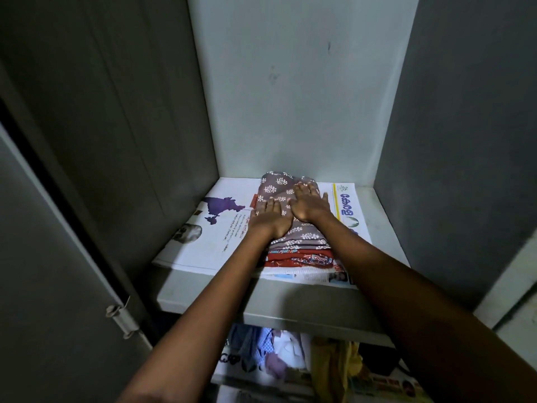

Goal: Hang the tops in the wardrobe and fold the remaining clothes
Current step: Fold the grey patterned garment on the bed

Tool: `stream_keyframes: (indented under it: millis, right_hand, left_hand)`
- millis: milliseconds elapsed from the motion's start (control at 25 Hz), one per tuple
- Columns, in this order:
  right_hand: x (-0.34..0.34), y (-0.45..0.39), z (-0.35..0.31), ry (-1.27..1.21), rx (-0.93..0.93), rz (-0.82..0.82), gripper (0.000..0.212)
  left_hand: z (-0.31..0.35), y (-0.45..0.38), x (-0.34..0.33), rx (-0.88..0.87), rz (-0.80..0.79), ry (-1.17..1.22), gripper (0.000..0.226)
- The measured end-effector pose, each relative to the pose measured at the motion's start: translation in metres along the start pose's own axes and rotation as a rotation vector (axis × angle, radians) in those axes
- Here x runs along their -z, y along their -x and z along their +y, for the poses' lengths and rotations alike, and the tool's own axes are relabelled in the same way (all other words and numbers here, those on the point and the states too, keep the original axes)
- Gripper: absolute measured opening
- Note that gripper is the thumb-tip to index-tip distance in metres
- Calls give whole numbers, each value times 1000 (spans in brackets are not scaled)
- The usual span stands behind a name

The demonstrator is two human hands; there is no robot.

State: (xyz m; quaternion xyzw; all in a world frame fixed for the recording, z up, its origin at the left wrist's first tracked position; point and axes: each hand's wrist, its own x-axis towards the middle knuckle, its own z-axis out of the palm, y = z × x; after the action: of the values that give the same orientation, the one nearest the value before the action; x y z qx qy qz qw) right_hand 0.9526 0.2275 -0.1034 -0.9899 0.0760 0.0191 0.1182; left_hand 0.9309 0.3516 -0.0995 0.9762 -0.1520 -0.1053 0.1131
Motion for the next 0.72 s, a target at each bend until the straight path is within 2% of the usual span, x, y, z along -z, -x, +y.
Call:
stream_keyframes:
  millis: [120,240,360,600,720]
  right_hand:
    - [3,5,-3,42,40,-14,58]
    - [5,16,-3,118,94,-109,61]
    - [4,39,-1,101,159,-185,61]
    - [-5,123,2,1,263,-19,55]
    - [-3,154,6,-116,206,-37,57]
  left_hand:
    - [-5,31,-8,-46,47,-8,79]
    - [-9,53,-10,-93,124,36,93]
    - [-13,58,-7,-127,124,57,96]
    - [-22,68,-21,-150,271,47,67]
    - [-20,88,-23,-187,208,96,54]
